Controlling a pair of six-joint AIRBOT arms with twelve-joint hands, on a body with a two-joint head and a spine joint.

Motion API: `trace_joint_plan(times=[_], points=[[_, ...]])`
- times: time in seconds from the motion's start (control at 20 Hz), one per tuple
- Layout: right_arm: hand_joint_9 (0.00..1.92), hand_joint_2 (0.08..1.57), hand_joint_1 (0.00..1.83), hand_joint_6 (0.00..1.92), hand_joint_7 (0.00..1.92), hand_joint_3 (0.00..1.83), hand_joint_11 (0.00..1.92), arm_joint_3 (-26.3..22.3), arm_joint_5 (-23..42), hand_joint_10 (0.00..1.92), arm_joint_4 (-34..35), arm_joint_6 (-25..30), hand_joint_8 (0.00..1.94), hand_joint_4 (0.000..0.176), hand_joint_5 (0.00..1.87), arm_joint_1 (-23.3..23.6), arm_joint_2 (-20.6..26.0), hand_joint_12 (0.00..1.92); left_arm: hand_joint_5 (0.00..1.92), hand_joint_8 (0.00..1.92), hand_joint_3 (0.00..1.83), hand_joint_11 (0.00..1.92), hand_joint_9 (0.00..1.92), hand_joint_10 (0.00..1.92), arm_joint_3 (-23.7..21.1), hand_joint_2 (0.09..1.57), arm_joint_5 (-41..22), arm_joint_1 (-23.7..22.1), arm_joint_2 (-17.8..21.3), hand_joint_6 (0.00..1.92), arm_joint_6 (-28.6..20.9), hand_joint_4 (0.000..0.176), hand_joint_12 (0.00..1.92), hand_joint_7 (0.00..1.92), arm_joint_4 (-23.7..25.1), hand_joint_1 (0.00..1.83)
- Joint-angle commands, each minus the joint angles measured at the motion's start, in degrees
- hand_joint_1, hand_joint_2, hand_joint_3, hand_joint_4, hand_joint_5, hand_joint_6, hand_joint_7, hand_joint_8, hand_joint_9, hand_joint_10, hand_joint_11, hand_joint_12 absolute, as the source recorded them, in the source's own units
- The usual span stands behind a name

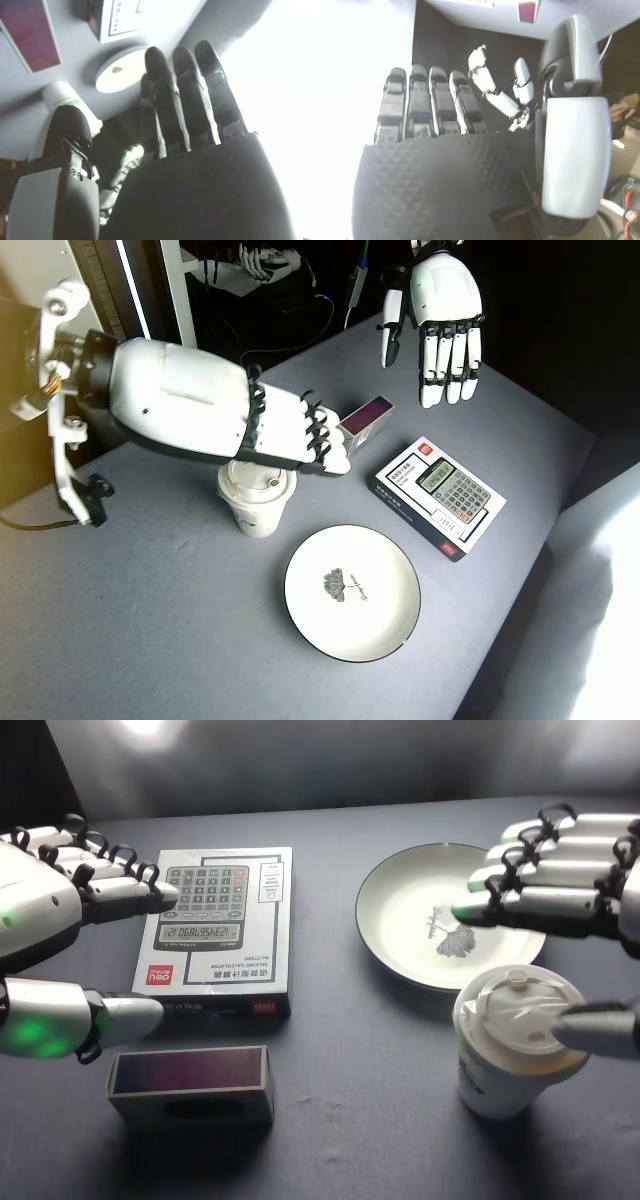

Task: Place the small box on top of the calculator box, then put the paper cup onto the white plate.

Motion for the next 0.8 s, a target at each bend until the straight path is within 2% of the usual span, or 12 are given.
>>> trace_joint_plan(times=[0.0, 0.35, 0.55, 0.65, 0.75], points=[[0.02, 1.34, 0.08, 0.01, 0.05, 0.02, 0.0, 0.23, 5.76, 0.0, 1.84, 0.25, 0.0, 0.0, 0.06, 0.91, 0.86, 0.0, 0.24, 0.01, 0.01, 0.07, 0.24, 0.02, 0.22, 1.19, -5.88, -0.84, 0.42, 0.01, 0.23, 0.0, 0.46, 0.24, 0.13, 0.13], [0.01, 1.29, 0.17, 0.0, 0.05, 0.0, 0.0, 0.86, 5.2, 0.0, 3.58, 0.25, 0.0, 0.0, 0.07, 1.09, 0.8, 0.0, 0.29, 0.0, 0.0, 0.12, 0.28, 0.0, 0.06, 1.19, -5.12, -1.01, 0.32, 0.0, 0.23, 0.0, 0.42, 0.28, -0.15, 0.13], [0.01, 1.25, 0.27, 0.0, 0.03, 0.0, 0.0, 0.84, 5.08, 0.0, 3.58, 0.25, 0.0, 0.0, 0.05, 1.28, 0.76, 0.0, 0.29, 0.0, 0.0, 0.15, 0.3, 0.0, -0.54, 1.19, -2.1, -0.96, -0.1, 0.0, 0.22, 0.0, 0.4, 0.3, -1.72, 0.13], [0.03, 1.22, 0.34, 0.01, 0.05, 0.0, 0.0, 0.82, 4.9, 0.01, 3.6, 0.3, 0.01, 0.0, 0.07, 1.37, 0.69, 0.0, 0.27, 0.01, 0.0, 0.13, 0.27, 0.01, -0.74, 1.19, -2.18, -0.75, -0.58, 0.01, 0.23, 0.0, 0.39, 0.27, -2.06, 0.15], [0.02, 1.22, 0.33, 0.0, 0.05, 0.0, 0.0, 0.8, 4.53, 0.01, 3.83, 0.33, 0.0, 0.0, 0.07, 1.4, 0.67, 0.0, 0.26, 0.01, 0.0, 0.12, 0.27, 0.01, -1.23, 1.19, -3.26, 0.33, -0.59, 0.0, 0.23, 0.0, 0.38, 0.27, -2.66, 0.14]])
